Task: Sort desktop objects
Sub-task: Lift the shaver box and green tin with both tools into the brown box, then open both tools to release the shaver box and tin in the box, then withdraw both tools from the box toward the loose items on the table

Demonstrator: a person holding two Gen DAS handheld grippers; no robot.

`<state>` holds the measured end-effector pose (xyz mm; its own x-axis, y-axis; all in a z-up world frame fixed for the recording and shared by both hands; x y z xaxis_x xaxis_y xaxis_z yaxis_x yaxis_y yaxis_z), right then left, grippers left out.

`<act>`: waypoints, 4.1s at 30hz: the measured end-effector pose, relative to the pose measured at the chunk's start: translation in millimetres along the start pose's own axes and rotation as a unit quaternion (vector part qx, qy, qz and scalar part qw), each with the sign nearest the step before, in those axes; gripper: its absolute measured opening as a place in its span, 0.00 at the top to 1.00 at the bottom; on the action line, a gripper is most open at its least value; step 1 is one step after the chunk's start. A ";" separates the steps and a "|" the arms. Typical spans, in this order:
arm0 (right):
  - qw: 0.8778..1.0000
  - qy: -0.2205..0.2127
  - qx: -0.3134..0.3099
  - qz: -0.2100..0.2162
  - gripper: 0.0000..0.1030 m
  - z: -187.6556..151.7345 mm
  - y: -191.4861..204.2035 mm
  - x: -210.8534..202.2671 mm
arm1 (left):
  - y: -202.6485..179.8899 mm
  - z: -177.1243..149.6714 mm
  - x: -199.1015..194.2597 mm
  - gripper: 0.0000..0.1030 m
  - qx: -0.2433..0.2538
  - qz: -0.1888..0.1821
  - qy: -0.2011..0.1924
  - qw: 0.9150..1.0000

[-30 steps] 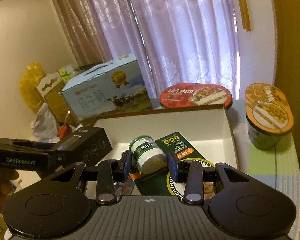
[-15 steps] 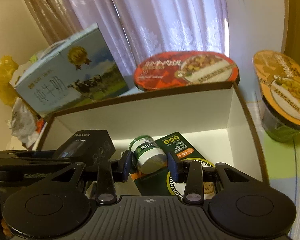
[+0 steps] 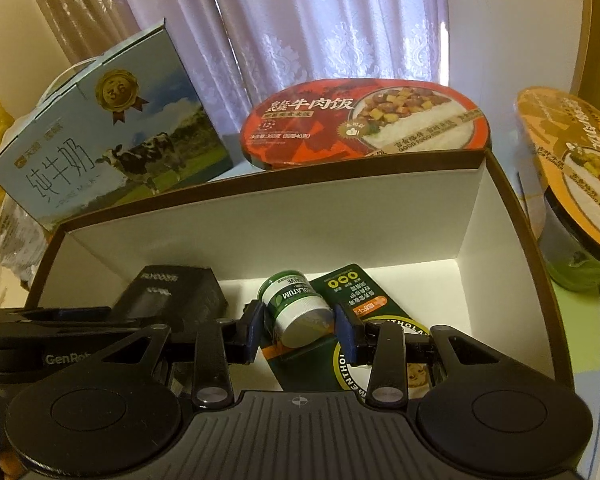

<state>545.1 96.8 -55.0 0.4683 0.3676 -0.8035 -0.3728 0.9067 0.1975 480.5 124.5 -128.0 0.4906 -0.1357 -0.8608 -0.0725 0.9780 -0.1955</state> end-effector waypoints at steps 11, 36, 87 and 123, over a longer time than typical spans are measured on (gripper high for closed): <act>0.999 -0.034 0.035 0.017 0.28 7.2 -8.0 -6.0 | -4.6 8.8 -11.4 0.24 0.018 0.002 -0.016 1.000; 0.994 -0.083 -0.067 -0.007 0.02 -49.0 1.9 -117.1 | -13.5 -44.4 -86.9 0.16 0.060 -0.010 -0.040 0.997; 0.988 -0.126 -0.089 -0.010 0.02 -175.9 32.6 -260.1 | -40.3 -201.0 -240.0 0.14 0.063 0.018 -0.091 0.994; 0.997 -0.004 -0.057 -0.058 0.02 -284.7 -23.9 -237.4 | -42.0 -295.3 -191.4 0.14 0.087 0.012 0.022 0.996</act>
<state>214.8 -71.2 -28.8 0.5206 0.2636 -0.8121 -0.4041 0.9139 0.0376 133.3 62.7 -93.8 0.4526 -0.1141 -0.8844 0.0696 0.9933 -0.0925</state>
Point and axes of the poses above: each gripper's, at about its wrist camera, not at the fingertips, and x roughly the way its jaws point, y to its left, z to its top, the point moved 8 cm from there along x, roughly the way its jaws point, and after that the axes turned 5 degrees about -z, right-handed, at the moved point
